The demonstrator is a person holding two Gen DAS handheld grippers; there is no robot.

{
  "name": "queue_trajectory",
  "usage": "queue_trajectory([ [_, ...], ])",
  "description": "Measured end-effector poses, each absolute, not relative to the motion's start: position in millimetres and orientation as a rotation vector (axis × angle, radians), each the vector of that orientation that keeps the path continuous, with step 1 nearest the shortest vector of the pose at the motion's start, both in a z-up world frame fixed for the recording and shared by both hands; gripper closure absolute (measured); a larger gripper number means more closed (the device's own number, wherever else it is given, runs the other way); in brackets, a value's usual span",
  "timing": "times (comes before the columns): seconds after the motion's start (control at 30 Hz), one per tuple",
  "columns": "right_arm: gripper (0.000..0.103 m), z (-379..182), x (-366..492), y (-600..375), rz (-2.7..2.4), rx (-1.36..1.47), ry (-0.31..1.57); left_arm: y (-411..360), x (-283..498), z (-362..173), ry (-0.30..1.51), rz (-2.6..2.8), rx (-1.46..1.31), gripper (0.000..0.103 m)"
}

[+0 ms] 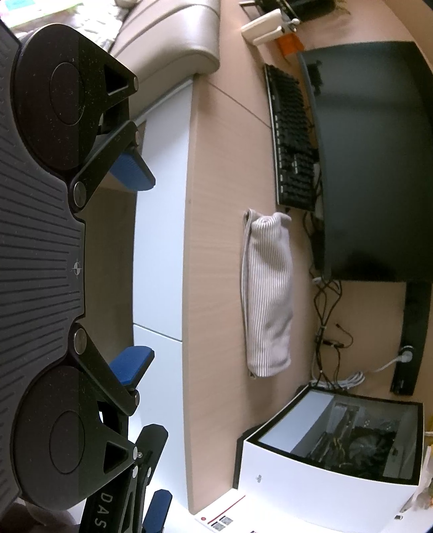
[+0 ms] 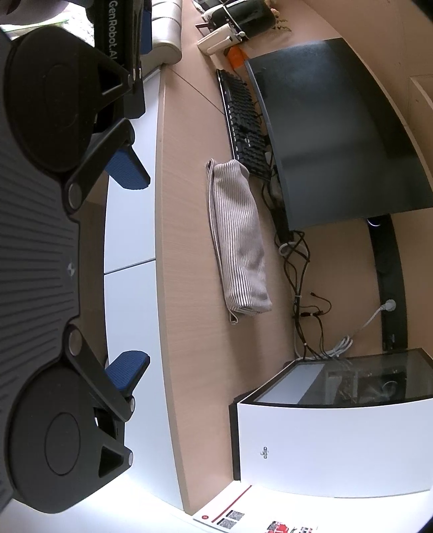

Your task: Fold clothes

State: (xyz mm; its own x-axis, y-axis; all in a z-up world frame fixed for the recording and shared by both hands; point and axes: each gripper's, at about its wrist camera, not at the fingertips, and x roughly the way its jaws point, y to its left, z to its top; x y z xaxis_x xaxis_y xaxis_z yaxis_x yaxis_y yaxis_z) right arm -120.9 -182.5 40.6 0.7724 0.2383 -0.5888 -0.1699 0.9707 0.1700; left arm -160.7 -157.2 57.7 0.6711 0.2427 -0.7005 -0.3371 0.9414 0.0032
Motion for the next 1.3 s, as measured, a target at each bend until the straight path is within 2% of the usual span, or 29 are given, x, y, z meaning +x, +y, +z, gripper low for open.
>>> queue_trajectory([
  [1.3, 0.0, 36.1, -106.9, -181.8, 0.23, 0.116, 0.688, -149.7, -148.6, 52.7, 0.805, 0.322, -0.142, 0.001],
])
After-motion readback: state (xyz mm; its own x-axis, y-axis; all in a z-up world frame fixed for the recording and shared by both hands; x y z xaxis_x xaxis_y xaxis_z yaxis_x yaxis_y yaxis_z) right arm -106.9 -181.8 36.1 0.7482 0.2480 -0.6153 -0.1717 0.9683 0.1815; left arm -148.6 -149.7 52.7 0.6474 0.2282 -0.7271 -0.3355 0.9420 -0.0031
